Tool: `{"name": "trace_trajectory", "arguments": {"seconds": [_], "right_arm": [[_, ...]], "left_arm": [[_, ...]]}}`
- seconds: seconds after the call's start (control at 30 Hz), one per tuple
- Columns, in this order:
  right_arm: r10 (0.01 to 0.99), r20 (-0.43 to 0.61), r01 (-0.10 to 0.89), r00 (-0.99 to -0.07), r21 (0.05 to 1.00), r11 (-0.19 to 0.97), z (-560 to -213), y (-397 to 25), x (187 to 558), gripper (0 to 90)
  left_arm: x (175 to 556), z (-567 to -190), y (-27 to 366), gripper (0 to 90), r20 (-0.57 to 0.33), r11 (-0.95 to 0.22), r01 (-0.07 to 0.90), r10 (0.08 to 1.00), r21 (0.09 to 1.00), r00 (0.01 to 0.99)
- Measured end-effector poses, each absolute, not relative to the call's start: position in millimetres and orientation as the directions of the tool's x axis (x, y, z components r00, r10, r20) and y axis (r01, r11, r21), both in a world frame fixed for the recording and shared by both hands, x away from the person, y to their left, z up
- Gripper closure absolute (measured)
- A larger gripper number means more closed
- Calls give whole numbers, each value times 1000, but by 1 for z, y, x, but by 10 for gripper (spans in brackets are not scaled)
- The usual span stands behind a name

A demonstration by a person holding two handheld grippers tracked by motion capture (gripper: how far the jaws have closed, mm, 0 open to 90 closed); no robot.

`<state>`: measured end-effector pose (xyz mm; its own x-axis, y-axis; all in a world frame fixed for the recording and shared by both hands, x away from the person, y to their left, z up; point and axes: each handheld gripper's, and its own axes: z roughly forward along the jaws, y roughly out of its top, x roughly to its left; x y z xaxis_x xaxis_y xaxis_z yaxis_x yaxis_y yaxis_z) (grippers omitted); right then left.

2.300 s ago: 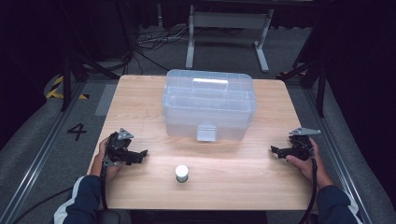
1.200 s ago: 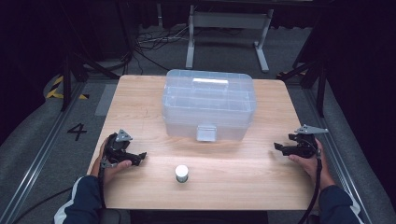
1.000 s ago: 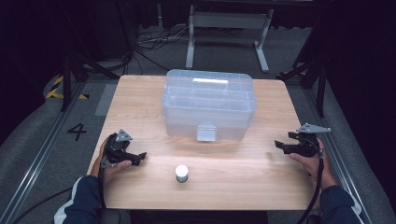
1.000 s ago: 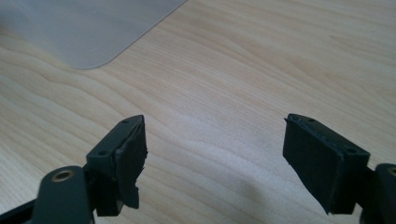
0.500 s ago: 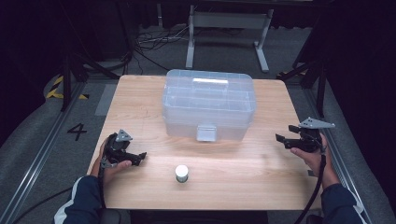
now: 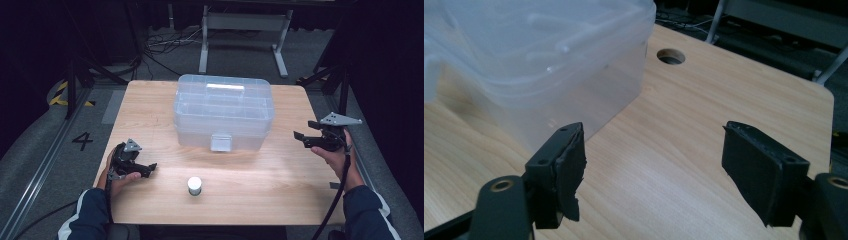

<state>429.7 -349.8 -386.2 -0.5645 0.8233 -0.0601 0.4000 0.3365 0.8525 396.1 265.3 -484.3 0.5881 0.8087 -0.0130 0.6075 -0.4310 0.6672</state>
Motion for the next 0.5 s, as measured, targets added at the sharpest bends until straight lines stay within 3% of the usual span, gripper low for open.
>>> {"name": "trace_trajectory", "arguments": {"seconds": [0.5], "right_arm": [[781,-107,306,-615,881,362,-336,-321,448,269]], "left_arm": [[396,-484,265,4,-12,-432,607,808,667,589]]}}
